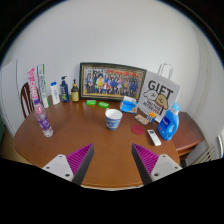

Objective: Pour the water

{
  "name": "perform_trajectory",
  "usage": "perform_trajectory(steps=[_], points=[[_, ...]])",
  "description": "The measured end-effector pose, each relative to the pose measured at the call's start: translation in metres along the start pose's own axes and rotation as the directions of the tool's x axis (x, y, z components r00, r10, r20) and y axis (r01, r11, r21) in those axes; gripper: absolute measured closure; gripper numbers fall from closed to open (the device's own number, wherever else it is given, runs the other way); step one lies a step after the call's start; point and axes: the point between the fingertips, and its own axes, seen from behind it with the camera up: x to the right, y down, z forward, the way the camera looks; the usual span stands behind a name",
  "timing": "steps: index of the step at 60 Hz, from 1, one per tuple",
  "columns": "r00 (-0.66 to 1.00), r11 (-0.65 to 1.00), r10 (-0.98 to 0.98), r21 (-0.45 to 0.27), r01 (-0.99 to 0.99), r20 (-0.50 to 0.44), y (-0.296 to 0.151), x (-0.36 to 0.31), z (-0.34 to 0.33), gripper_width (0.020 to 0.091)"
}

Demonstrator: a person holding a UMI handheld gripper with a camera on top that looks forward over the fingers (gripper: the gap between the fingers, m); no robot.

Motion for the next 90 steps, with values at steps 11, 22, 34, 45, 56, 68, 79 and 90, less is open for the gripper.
perform_trajectory(steps=[11, 22, 34, 45, 56, 68, 79, 90], points=[[1.0, 1.0, -0.001, -0.019, 0.001, 0.014, 0.009, -0.013, 0.009, 0.0278], [0.998, 0.999, -0.016, -0.027, 0.018, 0.065, 0.017, -0.062, 0.015, 0.0273], [0.984, 0.999, -0.033, -0.003, 0.034, 0.173, 0.019, -0.171, 0.031, 0.0277], [0.969, 0.998, -0.034, 0.062, 0.02, 0.244, 0.002, -0.279, 0.064, 0.028], [0.978, 0.983, -0.039, 0.182, 0.001, 0.206, -0.025, -0.347, 0.12, 0.0287], [0.989, 0.972, 0.004, 0.233, -0.038, 0.145, -0.034, -0.374, 0.177, 0.0337], [0.991, 0.961, 0.03, 0.268, -0.064, 0.131, -0.042, -0.382, 0.204, 0.0514], [0.993, 0.952, -0.013, 0.306, -0.024, 0.119, -0.05, -0.386, 0.209, 0.0688]])
